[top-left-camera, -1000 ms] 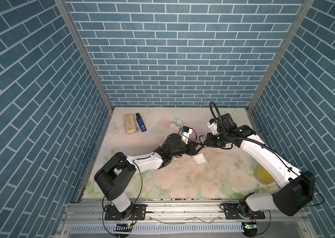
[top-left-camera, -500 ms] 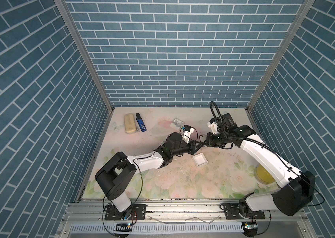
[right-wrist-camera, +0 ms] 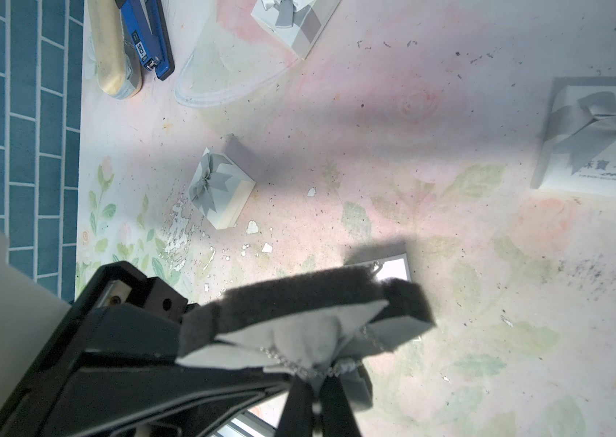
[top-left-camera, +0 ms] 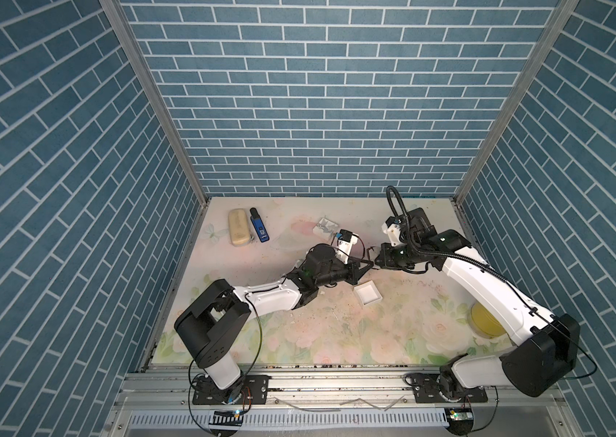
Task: Take the necklace out of the lift-off lid jewelry box
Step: Take out the inner lining from the jewelry box.
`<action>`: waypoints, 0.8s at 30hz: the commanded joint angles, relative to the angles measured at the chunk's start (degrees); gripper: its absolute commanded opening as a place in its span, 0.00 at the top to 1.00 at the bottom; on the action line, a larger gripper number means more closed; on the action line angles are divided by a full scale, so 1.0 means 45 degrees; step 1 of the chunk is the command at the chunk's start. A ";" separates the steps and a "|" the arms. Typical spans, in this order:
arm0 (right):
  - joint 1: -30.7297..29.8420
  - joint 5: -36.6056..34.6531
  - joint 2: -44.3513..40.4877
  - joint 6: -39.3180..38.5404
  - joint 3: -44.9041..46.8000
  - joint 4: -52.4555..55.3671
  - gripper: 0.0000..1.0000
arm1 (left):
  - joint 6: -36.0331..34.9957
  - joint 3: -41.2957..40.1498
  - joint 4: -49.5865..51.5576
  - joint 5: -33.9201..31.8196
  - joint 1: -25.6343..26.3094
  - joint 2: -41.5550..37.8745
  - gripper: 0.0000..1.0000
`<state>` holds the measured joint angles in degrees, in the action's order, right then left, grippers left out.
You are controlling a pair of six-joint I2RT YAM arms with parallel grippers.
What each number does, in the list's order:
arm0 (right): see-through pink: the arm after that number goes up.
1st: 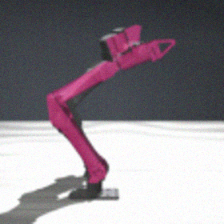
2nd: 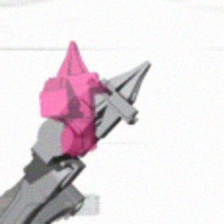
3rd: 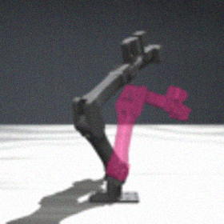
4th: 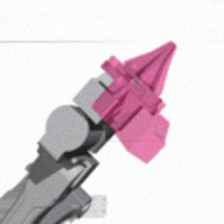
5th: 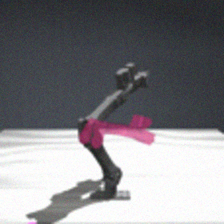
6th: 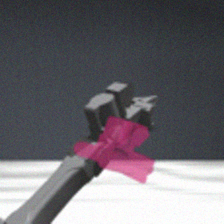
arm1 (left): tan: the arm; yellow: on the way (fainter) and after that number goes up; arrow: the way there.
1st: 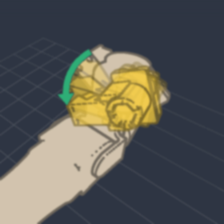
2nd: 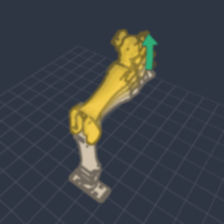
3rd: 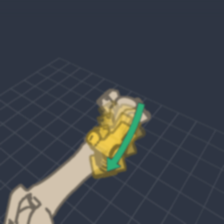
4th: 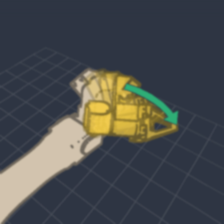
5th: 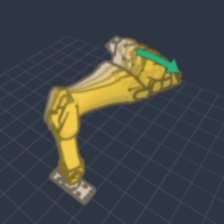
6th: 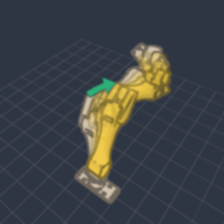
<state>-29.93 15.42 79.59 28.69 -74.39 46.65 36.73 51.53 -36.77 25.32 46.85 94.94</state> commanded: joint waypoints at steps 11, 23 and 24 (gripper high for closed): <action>0.0030 0.0810 -0.1764 -0.0574 0.0423 -0.0210 0.64 | -0.2223 -0.0228 -0.0809 0.0092 -0.0181 -0.0771 1.00; 0.0174 -0.0265 -0.3254 -0.3146 -0.0235 0.0492 0.56 | -0.3940 -0.0163 0.0731 0.1487 -0.1071 -0.2253 1.00; 0.0223 -0.0612 -0.3389 -0.3398 -0.0200 0.0472 0.57 | -0.4063 -0.0125 0.0982 0.1707 -0.1241 -0.2424 1.00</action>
<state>-29.50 17.15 66.24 18.92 -73.52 46.96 21.58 50.70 -35.44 29.61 42.87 86.08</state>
